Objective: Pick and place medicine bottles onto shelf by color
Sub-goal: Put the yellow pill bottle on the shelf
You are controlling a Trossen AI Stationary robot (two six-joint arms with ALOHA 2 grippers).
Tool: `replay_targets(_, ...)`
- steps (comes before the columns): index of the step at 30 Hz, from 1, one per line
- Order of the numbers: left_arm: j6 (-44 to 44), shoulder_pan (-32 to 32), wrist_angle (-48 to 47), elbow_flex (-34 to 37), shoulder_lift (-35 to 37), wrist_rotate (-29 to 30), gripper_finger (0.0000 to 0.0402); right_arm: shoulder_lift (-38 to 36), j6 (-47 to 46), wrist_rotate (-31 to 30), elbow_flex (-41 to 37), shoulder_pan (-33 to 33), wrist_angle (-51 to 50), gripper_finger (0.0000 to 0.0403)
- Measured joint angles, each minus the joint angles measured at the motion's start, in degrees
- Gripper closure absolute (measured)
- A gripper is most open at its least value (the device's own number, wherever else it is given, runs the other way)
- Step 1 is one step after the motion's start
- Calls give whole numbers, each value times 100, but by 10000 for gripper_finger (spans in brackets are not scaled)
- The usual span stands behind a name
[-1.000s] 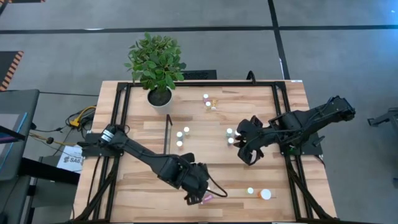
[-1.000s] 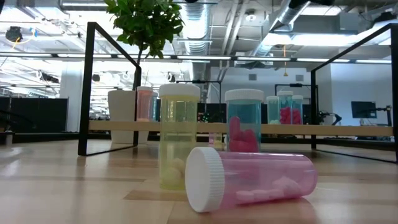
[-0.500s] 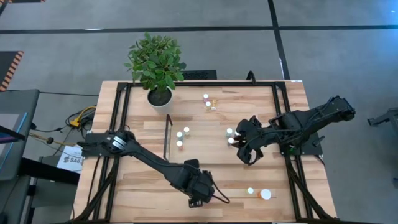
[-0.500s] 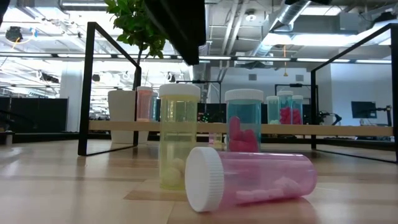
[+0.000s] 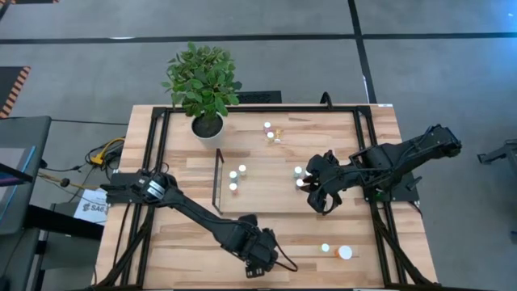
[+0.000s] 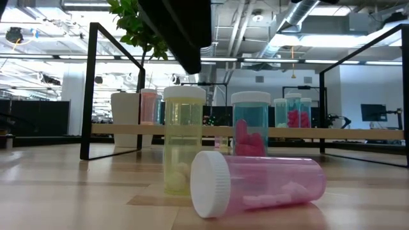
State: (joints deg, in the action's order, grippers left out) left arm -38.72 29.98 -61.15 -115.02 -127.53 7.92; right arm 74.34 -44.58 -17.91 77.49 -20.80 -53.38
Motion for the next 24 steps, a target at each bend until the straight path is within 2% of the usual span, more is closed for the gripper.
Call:
replay_targets(8, -2, -2, 37, 7, -11, -101, 194, -1, 0, 0, 0, 0, -1, 249)
replay_targets(12, -6, -4, 473, 385, -17, -247, 188, -1, 0, 0, 0, 0, -1, 249)
replay_targets(16, 0, -5, 761, 597, -17, -291, 187, -1, 0, 0, 0, 0, -3, 249)
replay_targets(24, 62, -19, 689, 660, -15, -238, 194, -1, 0, 0, 0, 0, -5, 249)
